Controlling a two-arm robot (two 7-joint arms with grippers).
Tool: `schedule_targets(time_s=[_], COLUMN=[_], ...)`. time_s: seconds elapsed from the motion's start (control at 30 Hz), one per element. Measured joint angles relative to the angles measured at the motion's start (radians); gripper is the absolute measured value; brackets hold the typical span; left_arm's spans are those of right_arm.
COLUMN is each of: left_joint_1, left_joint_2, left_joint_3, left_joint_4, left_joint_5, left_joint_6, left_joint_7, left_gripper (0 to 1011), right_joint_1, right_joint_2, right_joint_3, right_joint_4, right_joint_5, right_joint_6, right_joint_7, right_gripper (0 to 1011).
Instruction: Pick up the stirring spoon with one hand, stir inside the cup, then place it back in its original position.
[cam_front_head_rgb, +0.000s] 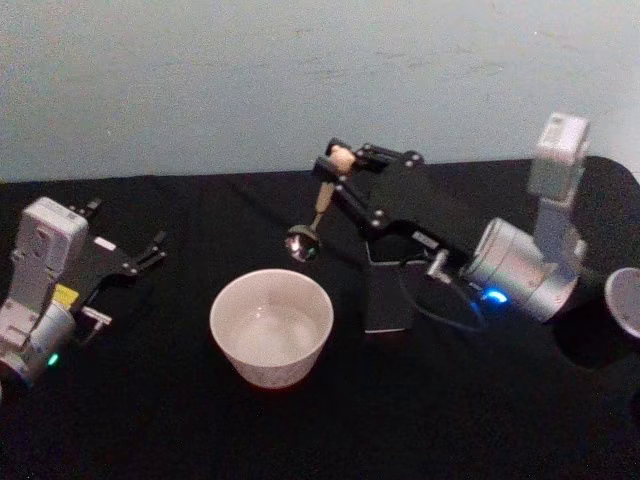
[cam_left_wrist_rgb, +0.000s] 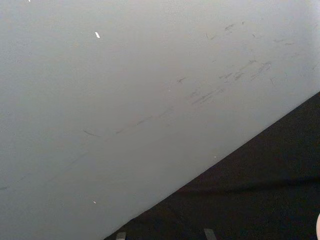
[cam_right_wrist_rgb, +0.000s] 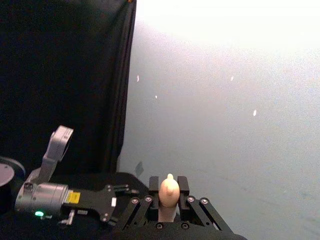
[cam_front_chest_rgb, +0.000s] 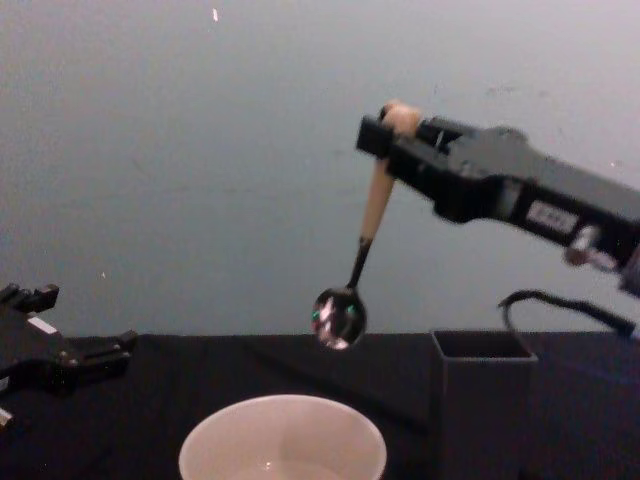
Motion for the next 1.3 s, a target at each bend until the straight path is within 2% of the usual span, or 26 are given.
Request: schedule_targets(time_s=[0.33, 0.7, 0.97, 1.3], left_joint_1=[0.0, 0.0, 0.0, 0.0], left_joint_2=[0.0, 0.0, 0.0, 0.0], left_joint_3=[0.0, 0.0, 0.0, 0.0], left_joint_4=[0.0, 0.0, 0.0, 0.0], left_joint_5=[0.0, 0.0, 0.0, 0.0], left_joint_6=[0.0, 0.0, 0.0, 0.0], left_joint_7=[0.0, 0.0, 0.0, 0.0], left_gripper=[1001, 1001, 1001, 1001], right_joint_1=[-0.021, -0.063, -0.079, -0.077], right_joint_2=[0.078, 0.146, 0.161, 0.148], right_joint_3=[0.059, 0.108, 0.115, 0.099], right_joint_4=[-0.059, -0.081, -0.074, -0.032], right_joint_5=[0.07, 0.089, 0.084, 0.055], right_joint_6=[0.008, 0.006, 0.011, 0.027], right_joint_7=[0.006, 0.0, -0.007, -0.025], right_gripper=[213, 214, 213, 214])
